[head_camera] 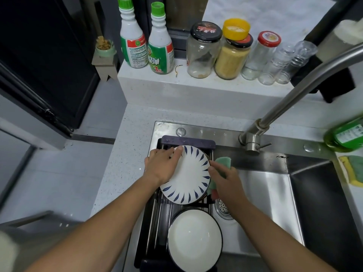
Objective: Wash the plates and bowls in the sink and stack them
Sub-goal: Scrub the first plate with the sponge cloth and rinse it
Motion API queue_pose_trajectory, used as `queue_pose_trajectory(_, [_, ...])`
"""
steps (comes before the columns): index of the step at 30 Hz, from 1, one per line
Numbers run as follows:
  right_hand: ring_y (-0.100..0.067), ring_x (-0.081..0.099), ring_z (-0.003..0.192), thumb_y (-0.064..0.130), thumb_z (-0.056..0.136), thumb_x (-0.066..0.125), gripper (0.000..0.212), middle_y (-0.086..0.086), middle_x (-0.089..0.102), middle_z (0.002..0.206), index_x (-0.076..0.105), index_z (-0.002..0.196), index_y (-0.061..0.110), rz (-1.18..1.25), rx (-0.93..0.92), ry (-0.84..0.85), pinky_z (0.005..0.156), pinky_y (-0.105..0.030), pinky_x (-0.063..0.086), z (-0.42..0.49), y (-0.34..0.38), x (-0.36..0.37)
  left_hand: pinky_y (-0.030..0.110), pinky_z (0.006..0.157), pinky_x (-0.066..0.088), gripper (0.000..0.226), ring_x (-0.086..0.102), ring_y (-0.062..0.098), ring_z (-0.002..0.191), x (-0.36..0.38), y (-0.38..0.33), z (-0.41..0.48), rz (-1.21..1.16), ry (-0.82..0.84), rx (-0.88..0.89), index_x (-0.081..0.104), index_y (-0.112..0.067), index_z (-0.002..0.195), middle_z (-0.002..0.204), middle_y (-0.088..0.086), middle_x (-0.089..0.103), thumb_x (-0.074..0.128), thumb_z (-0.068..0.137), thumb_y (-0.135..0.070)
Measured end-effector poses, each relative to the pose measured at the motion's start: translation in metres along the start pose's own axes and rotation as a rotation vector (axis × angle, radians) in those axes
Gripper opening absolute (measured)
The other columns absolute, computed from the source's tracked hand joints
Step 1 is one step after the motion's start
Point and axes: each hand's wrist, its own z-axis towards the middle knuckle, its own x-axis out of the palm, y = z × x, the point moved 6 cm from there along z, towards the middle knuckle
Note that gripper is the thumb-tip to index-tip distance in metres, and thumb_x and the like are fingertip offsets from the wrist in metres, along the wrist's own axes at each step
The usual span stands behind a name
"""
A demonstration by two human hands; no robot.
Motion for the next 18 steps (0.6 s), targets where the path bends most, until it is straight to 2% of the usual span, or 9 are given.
queue_pose_trajectory(3, [-0.031, 0.066, 0.077, 0.036, 0.084, 0.074, 0.023, -0.018, 0.055, 0.118, 0.074, 0.106, 0.032, -0.032, 0.005, -0.003, 0.051, -0.029, 0.055, 0.002, 0.002, 0.005, 0.043, 0.105, 0.027, 0.055, 0.038, 0.024, 0.128, -0.001, 0.0, -0.001, 0.021, -0.019, 0.021, 0.054, -0.036, 0.081, 0.103, -0.002, 0.065, 0.014, 0.098, -0.069])
queue_pose_trajectory(6, [-0.029, 0.068, 0.082, 0.06, 0.059, 0.072, 0.043, -0.013, 0.06, 0.114, 0.07, 0.096, 0.038, -0.108, 0.01, -0.035, 0.072, -0.044, 0.062, 0.005, 0.008, 0.01, 0.042, 0.102, 0.026, 0.052, 0.039, 0.026, 0.127, -0.001, -0.001, -0.002, 0.021, -0.025, 0.02, 0.052, -0.037, 0.079, 0.107, -0.001, 0.064, 0.016, 0.101, -0.067])
queue_pose_trajectory(9, [-0.025, 0.069, 0.085, 0.059, 0.057, 0.072, 0.048, -0.012, 0.061, 0.112, 0.069, 0.098, 0.034, -0.142, 0.003, -0.054, 0.074, -0.047, 0.062, 0.009, 0.014, 0.012, 0.043, 0.103, 0.027, 0.051, 0.039, 0.025, 0.125, -0.003, -0.002, -0.003, 0.005, -0.02, 0.019, 0.053, -0.038, 0.08, 0.11, 0.0, 0.062, 0.016, 0.102, -0.065])
queue_pose_trajectory(11, [-0.02, 0.066, 0.086, 0.047, 0.073, 0.077, 0.043, -0.01, 0.057, 0.116, 0.07, 0.111, 0.027, -0.187, -0.026, -0.058, 0.075, -0.036, 0.062, 0.011, 0.02, 0.013, 0.043, 0.102, 0.027, 0.051, 0.039, 0.024, 0.123, -0.005, -0.004, -0.004, -0.006, -0.02, 0.02, 0.053, -0.039, 0.079, 0.109, -0.001, 0.06, 0.015, 0.102, -0.064])
queue_pose_trajectory(13, [-0.009, 0.058, 0.083, 0.031, 0.087, 0.074, 0.034, -0.007, 0.048, 0.118, 0.069, 0.118, 0.017, -0.219, -0.063, -0.073, 0.065, -0.008, 0.051, 0.013, 0.022, 0.012, 0.044, 0.104, 0.027, 0.049, 0.038, 0.023, 0.123, -0.006, -0.005, -0.006, -0.015, -0.008, 0.017, 0.051, -0.041, 0.078, 0.11, -0.001, 0.059, 0.015, 0.102, -0.063])
queue_pose_trajectory(14, [-0.005, 0.055, 0.079, 0.026, 0.09, 0.072, 0.03, -0.006, 0.045, 0.118, 0.069, 0.118, 0.014, -0.223, -0.076, -0.076, 0.058, -0.003, 0.046, 0.013, 0.021, 0.01, 0.045, 0.106, 0.026, 0.048, 0.037, 0.022, 0.123, -0.006, -0.006, -0.006, -0.021, -0.002, 0.014, 0.05, -0.042, 0.078, 0.111, -0.001, 0.058, 0.015, 0.103, -0.063])
queue_pose_trajectory(16, [-0.002, 0.052, 0.075, 0.022, 0.093, 0.068, 0.023, -0.007, 0.045, 0.116, 0.07, 0.114, 0.012, -0.222, -0.104, -0.085, 0.055, 0.001, 0.041, 0.012, 0.023, 0.008, 0.045, 0.108, 0.026, 0.047, 0.037, 0.022, 0.122, -0.007, -0.008, -0.008, -0.032, -0.002, 0.011, 0.048, -0.043, 0.075, 0.112, -0.001, 0.057, 0.016, 0.104, -0.061])
queue_pose_trajectory(18, [-0.003, 0.052, 0.074, 0.023, 0.094, 0.066, 0.018, -0.007, 0.047, 0.115, 0.072, 0.109, 0.014, -0.263, -0.133, -0.116, 0.057, -0.001, 0.041, 0.012, 0.025, 0.008, 0.045, 0.108, 0.027, 0.048, 0.04, 0.022, 0.12, -0.008, -0.01, -0.01, -0.048, -0.016, 0.02, 0.047, -0.042, 0.072, 0.108, -0.001, 0.056, 0.017, 0.105, -0.059])
